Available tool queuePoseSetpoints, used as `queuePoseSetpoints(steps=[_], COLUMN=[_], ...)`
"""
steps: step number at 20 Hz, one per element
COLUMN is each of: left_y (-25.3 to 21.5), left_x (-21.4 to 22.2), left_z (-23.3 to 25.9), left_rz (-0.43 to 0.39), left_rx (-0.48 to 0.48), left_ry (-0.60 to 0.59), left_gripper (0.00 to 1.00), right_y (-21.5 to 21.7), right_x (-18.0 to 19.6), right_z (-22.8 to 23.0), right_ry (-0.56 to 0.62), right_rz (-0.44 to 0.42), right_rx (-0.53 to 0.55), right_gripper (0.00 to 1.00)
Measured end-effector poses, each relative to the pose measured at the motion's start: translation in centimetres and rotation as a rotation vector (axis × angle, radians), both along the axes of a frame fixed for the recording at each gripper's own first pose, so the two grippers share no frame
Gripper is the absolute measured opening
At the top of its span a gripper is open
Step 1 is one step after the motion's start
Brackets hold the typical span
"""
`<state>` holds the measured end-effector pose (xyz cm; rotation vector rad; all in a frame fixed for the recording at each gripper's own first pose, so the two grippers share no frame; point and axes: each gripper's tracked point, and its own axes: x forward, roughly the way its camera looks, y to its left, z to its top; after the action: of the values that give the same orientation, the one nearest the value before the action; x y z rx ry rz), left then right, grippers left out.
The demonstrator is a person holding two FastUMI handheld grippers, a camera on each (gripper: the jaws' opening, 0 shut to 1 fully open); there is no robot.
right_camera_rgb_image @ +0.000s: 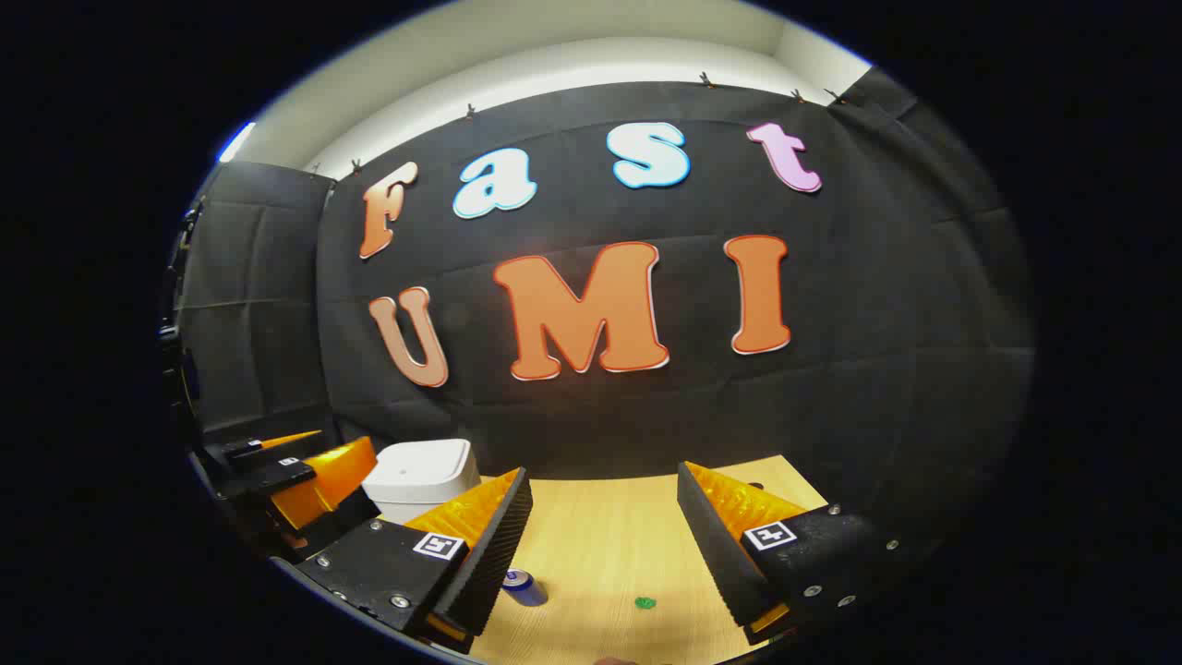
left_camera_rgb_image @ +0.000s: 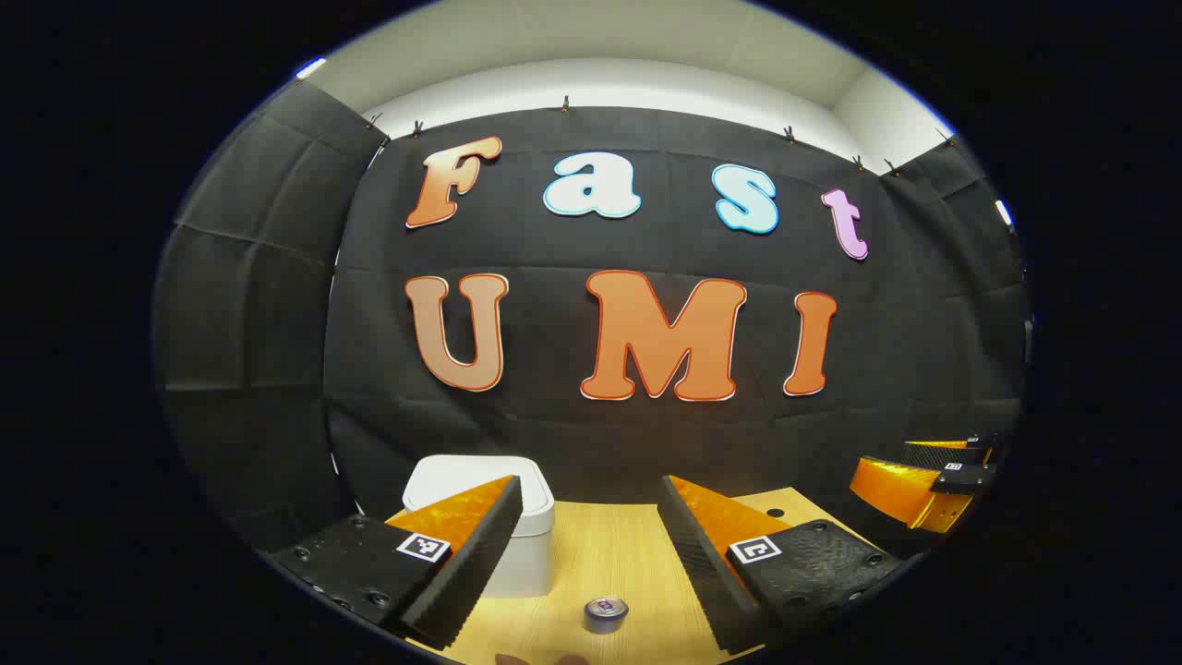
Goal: Press the lid of the desktop garbage bin to open it, pick up the crumpled paper on the desktop and throw it into the bin, then pick up the pop can on the desktop and drop it into the bin, and finally close the garbage bin lid.
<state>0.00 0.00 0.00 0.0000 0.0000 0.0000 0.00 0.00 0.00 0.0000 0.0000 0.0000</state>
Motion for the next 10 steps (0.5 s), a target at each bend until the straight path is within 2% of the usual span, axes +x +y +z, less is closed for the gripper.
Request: queuePoseSetpoints(steps=[2, 4, 7, 10], left_y=[-0.5, -0.4, 0.0, -0.6], left_x=[0.6, 1.3, 2.5, 4.1], left_z=[-0.6, -1.1, -0.3, 0.0], left_rz=[-0.006, 0.002, 0.006, -0.043], left_rx=[-0.019, -0.024, -0.031, -0.062], left_ry=[0.016, 0.04, 0.024, 0.039], left_gripper=[0.92, 0.92, 0.94, 0.94], right_y=[-1.0, -0.7, -1.3, -1.8], right_x=[0.6, 1.6, 2.4, 3.2], right_z=[0.8, 0.4, 0.7, 1.2], right_ry=[-0.031, -0.012, -0.011, -0.02], right_rz=[-0.012, 0.006, -0.015, -0.062], right_rx=[-0.014, 0.012, 0.006, 0.006], right_gripper=[0.94, 0.94, 0.94, 0.94])
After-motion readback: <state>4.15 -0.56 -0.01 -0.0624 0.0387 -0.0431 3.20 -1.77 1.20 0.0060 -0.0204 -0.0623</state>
